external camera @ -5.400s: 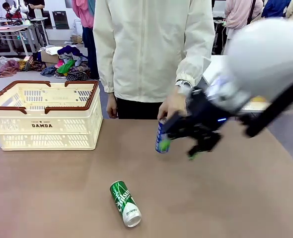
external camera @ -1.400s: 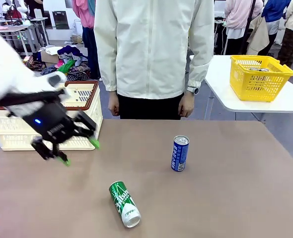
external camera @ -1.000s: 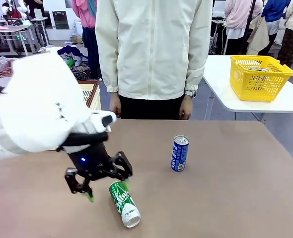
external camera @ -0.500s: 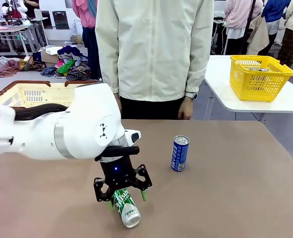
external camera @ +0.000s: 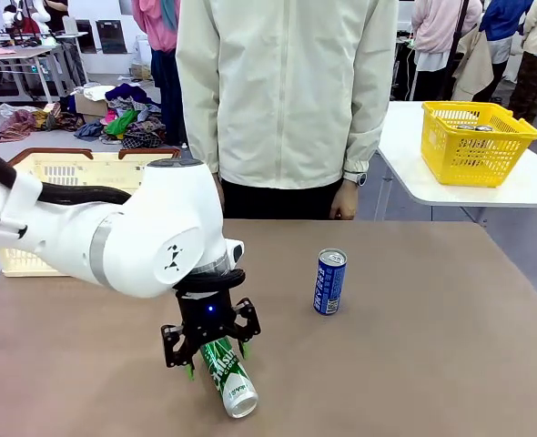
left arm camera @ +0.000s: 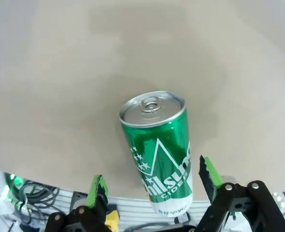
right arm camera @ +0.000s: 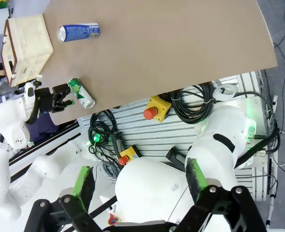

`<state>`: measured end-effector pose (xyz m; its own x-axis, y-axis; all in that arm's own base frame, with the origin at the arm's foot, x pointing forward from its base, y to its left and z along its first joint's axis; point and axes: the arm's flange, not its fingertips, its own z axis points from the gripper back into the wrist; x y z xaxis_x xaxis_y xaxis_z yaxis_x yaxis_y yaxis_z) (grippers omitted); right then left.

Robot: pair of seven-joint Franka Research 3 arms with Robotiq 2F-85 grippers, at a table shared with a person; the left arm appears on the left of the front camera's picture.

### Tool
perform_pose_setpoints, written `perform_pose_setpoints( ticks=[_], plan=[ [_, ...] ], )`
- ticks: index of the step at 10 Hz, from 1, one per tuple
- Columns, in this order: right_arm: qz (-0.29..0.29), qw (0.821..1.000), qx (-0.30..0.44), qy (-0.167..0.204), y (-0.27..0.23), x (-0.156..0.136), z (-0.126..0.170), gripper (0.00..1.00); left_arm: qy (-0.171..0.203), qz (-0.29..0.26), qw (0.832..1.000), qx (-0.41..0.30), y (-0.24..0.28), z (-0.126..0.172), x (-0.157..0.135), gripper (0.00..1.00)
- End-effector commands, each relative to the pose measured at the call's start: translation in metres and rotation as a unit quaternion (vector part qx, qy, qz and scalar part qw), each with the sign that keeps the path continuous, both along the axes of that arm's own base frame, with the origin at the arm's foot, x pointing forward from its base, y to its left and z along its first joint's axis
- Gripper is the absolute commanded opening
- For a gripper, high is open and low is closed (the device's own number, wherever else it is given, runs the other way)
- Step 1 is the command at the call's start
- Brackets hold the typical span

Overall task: Place the drinks into the Shopping basket.
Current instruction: Pick up one drink and place it into the Shopping basket.

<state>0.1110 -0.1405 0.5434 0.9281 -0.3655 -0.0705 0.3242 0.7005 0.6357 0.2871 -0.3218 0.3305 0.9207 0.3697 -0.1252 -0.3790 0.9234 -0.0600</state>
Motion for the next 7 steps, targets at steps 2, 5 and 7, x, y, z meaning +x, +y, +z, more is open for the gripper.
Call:
perform_pose_setpoints(
  ticks=[2,5,7],
  plan=[
    [0.009,1.0,0.004,-0.008,-0.002,-0.011,0.0,1.0,-0.026,0.028,0.999,0.019,-0.01,-0.007,0.0,1.0],
    [0.009,1.0,0.004,-0.008,-0.002,-0.011,0.0,1.0,-0.044,0.029,0.999,0.009,-0.007,-0.007,0.002,1.0],
    [0.009,1.0,0.004,-0.008,-0.002,-0.011,0.0,1.0,-0.029,0.027,0.999,0.0,-0.002,-0.021,0.005,1.0]
  ],
)
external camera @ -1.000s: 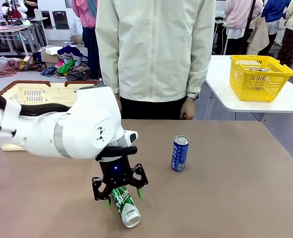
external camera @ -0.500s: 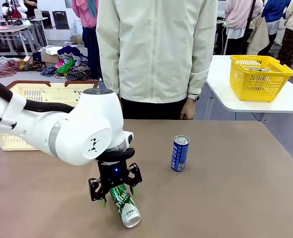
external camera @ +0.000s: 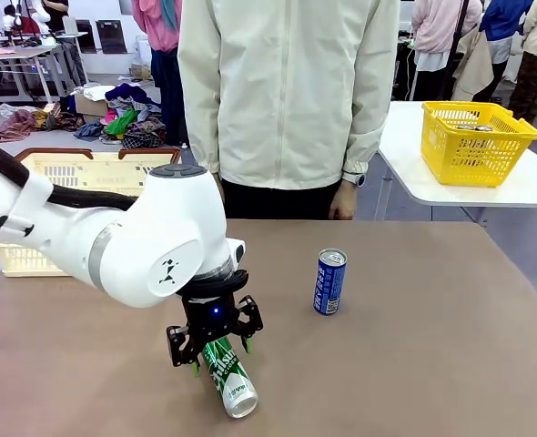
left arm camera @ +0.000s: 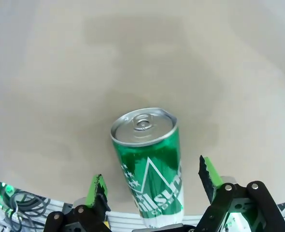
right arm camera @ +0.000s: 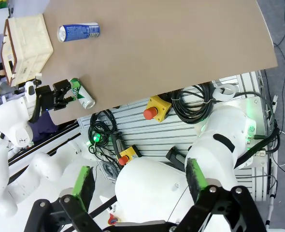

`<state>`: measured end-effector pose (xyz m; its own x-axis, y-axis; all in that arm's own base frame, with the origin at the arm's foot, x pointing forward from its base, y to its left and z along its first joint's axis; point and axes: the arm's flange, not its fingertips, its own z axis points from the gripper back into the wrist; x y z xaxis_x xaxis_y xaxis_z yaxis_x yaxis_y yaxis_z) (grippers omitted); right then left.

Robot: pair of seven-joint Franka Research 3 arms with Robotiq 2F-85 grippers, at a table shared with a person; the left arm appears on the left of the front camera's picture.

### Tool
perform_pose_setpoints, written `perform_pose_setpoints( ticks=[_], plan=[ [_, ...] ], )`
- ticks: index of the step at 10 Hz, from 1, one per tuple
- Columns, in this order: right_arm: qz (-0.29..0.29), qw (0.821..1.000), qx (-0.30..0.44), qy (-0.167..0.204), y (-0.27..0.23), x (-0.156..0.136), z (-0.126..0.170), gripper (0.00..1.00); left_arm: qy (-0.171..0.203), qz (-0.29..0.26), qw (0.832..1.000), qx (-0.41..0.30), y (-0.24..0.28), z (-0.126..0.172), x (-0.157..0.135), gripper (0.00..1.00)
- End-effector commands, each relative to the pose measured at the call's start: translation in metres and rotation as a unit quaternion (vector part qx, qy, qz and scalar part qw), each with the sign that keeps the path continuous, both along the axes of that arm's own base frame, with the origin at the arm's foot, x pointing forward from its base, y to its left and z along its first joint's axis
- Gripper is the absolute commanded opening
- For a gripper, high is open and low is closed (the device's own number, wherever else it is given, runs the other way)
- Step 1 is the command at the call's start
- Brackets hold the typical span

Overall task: Place the drinks into the Shopping basket.
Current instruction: Pick up one drink and place it into the Shopping basket.

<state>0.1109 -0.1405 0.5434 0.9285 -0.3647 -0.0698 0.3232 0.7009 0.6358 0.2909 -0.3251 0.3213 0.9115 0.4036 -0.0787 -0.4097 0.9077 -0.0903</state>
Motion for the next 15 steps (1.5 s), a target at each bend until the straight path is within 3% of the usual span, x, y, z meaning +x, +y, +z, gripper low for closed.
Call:
perform_pose_setpoints(
  ticks=[1,4,5,6,11,13,15],
  plan=[
    [0.008,1.0,0.004,-0.007,-0.002,-0.011,0.0,1.0,0.007,0.005,1.0,0.004,0.002,-0.017,0.001,1.0],
    [0.008,1.0,0.004,-0.007,-0.002,-0.011,0.0,1.0,0.007,-0.002,1.0,0.0,0.003,-0.025,0.0,1.0],
    [0.008,1.0,0.004,-0.007,-0.002,-0.011,0.0,1.0,0.004,-0.007,1.0,-0.004,0.003,-0.027,0.001,0.55],
    [0.008,1.0,0.004,-0.007,-0.002,-0.011,0.0,1.0,0.005,-0.01,1.0,-0.006,0.004,-0.027,0.002,0.02],
    [0.008,1.0,0.004,-0.007,-0.002,-0.011,0.0,1.0,-0.024,-0.023,0.999,-0.032,0.012,-0.012,-0.006,0.0],
    [0.008,1.0,0.004,-0.007,-0.002,-0.011,0.0,1.0,-0.058,-0.054,0.995,-0.058,0.037,0.043,-0.009,0.0],
    [0.008,1.0,0.004,-0.007,-0.002,-0.011,0.0,1.0,-0.084,-0.179,0.979,-0.057,0.07,0.147,-0.015,0.0]
  ],
)
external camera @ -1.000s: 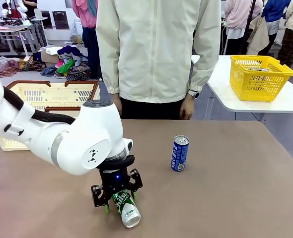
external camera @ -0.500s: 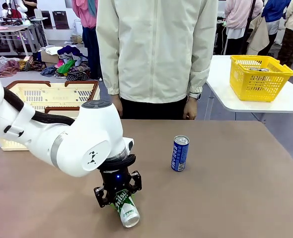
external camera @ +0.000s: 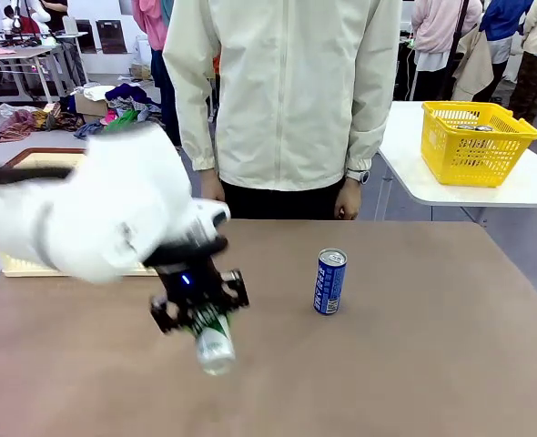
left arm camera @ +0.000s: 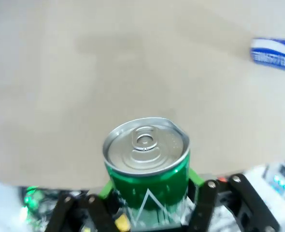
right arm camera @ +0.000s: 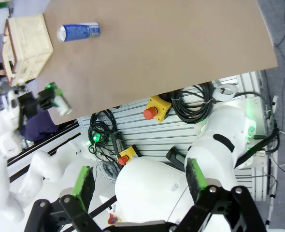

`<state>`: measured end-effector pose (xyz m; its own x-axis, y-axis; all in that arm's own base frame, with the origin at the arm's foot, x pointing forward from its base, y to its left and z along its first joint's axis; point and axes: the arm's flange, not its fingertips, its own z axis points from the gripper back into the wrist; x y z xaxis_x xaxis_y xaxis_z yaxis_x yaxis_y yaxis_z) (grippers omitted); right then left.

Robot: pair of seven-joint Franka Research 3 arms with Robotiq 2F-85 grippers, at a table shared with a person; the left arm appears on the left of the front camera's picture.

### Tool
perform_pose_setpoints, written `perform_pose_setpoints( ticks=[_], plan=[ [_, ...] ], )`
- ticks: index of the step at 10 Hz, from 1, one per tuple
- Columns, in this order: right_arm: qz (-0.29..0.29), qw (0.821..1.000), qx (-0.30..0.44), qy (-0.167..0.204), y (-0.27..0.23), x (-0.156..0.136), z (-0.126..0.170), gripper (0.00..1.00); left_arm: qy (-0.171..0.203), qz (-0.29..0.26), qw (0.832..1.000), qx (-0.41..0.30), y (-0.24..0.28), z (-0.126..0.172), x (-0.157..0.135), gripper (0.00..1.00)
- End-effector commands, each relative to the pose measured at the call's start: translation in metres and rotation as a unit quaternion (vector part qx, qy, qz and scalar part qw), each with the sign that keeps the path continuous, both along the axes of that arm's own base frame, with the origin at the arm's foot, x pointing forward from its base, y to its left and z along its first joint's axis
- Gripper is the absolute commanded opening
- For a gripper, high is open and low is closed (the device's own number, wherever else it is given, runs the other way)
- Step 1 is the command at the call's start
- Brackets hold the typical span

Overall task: Place the drinks into the Shopping basket.
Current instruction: Pick up one drink and place it into the Shopping basket.

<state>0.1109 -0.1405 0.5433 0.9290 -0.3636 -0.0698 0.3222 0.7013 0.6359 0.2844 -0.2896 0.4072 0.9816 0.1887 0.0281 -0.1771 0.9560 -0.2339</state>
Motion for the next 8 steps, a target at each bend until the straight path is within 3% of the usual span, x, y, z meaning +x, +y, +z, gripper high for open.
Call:
perform_pose_setpoints(
  ticks=[1,2,4,5,6,8],
  plan=[
    [0.008,1.0,0.004,-0.007,-0.002,-0.011,0.0,1.0,-0.019,-0.158,0.987,-0.002,0.047,0.103,-0.009,0.0],
    [0.008,1.0,0.004,-0.007,-0.002,-0.011,0.0,1.0,-0.036,-0.204,0.978,0.023,0.058,0.133,-0.011,0.0],
    [0.008,1.0,0.004,-0.007,-0.002,-0.011,0.0,1.0,-0.101,-0.232,0.966,0.052,0.067,0.16,-0.022,0.0],
    [0.008,1.0,0.004,-0.007,-0.002,-0.011,0.0,1.0,-0.123,-0.179,0.976,0.032,0.068,0.16,-0.031,0.0],
    [0.008,1.0,0.004,-0.007,-0.002,-0.011,0.0,1.0,-0.063,-0.22,0.972,0.047,0.071,0.167,-0.031,0.0],
    [0.008,1.0,0.004,-0.007,-0.002,-0.011,0.0,1.0,-0.063,-0.22,0.972,0.047,0.071,0.167,-0.031,0.0]
  ],
)
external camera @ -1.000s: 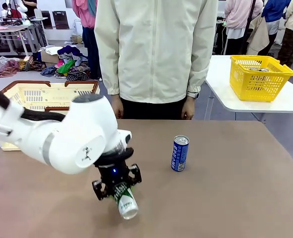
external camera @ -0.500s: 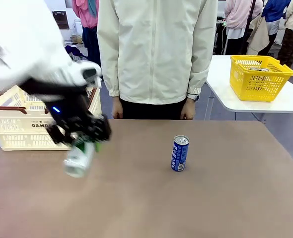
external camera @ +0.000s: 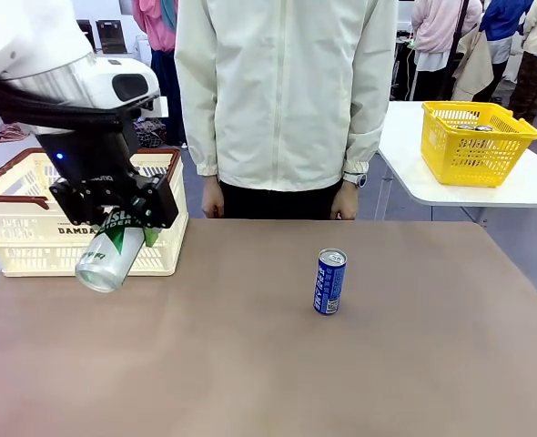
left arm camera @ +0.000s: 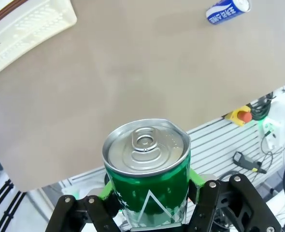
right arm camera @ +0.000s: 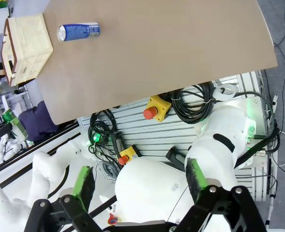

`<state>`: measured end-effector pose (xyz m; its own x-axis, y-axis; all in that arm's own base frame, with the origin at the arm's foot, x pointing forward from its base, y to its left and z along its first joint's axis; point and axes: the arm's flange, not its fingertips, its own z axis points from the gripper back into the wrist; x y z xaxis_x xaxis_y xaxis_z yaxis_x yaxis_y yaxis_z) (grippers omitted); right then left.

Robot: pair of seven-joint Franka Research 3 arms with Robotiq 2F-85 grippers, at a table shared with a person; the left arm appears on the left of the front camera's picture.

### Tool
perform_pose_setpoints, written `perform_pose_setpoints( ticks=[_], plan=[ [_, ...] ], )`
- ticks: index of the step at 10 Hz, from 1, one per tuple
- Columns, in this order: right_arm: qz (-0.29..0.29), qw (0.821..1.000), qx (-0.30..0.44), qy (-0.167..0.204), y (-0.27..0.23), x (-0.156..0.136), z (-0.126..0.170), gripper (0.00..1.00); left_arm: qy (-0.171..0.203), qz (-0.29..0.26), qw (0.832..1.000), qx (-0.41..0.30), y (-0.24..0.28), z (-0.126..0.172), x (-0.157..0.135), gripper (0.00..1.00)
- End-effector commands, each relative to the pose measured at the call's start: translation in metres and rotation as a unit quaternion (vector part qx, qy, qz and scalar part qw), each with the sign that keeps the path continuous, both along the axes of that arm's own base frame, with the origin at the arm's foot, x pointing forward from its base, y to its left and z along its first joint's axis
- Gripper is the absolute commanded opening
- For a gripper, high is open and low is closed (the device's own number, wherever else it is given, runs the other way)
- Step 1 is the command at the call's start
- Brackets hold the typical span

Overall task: Place the drinks into the Shopping basket.
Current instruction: Pick up one drink and place it into the Shopping basket.

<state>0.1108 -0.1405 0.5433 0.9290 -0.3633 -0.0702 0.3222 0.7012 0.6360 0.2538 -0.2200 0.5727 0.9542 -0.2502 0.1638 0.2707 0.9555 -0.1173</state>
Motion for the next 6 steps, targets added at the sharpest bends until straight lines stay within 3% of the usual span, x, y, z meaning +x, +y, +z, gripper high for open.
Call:
perform_pose_setpoints(
  ticks=[1,4,5,6],
  plan=[
    [0.008,1.0,0.004,-0.007,-0.002,-0.011,0.0,1.0,0.009,-0.005,1.0,-0.006,0.001,0.001,-0.001,0.0],
    [0.008,1.0,0.004,-0.007,-0.002,-0.011,0.0,1.0,0.008,0.0,1.0,0.003,-0.001,-0.004,0.001,0.0],
    [0.008,1.0,0.004,-0.007,-0.002,-0.011,0.0,1.0,0.037,0.001,0.999,0.007,0.024,0.009,0.033,0.0],
    [0.008,1.0,0.004,-0.007,-0.002,-0.011,0.0,1.0,0.034,0.029,0.999,-0.009,0.054,0.023,0.066,0.0]
  ],
)
